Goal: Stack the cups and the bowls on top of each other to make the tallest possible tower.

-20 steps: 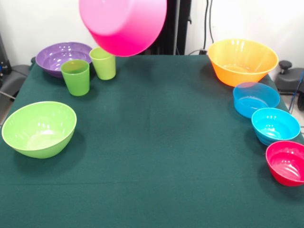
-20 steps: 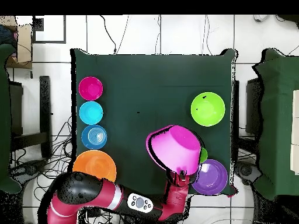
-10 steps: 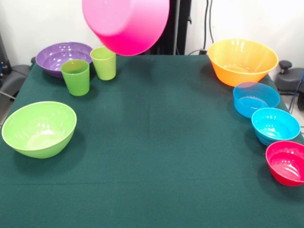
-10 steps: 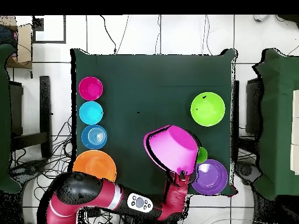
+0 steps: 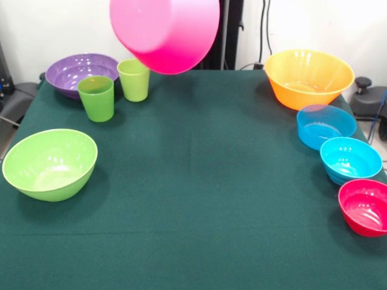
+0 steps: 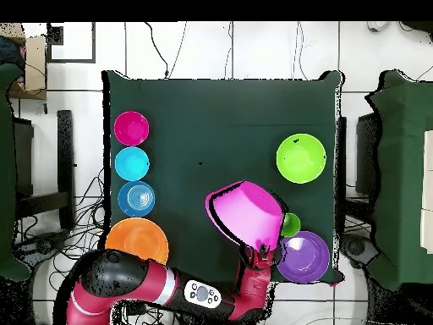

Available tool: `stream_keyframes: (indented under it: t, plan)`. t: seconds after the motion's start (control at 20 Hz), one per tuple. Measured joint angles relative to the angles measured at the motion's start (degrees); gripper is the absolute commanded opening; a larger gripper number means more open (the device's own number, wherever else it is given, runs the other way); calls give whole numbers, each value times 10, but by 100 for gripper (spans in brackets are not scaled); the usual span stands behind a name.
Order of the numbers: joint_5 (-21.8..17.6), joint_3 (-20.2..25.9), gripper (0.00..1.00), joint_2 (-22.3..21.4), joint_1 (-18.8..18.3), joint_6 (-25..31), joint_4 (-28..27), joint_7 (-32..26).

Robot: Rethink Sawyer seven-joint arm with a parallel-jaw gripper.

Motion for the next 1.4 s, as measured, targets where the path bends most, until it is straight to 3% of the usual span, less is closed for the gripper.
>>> stream_keyframes:
  t: [0.4,1.1,1.15,1.4]
  plan:
    - [-11,-1,100,0,-1,0,2,0]
    - [-136,-16,100,-1,-4,5,14,0]
    - [-159,-16,100,-4,-2,10,18,0]
    - [-165,-10,100,-13,5,12,24,0]
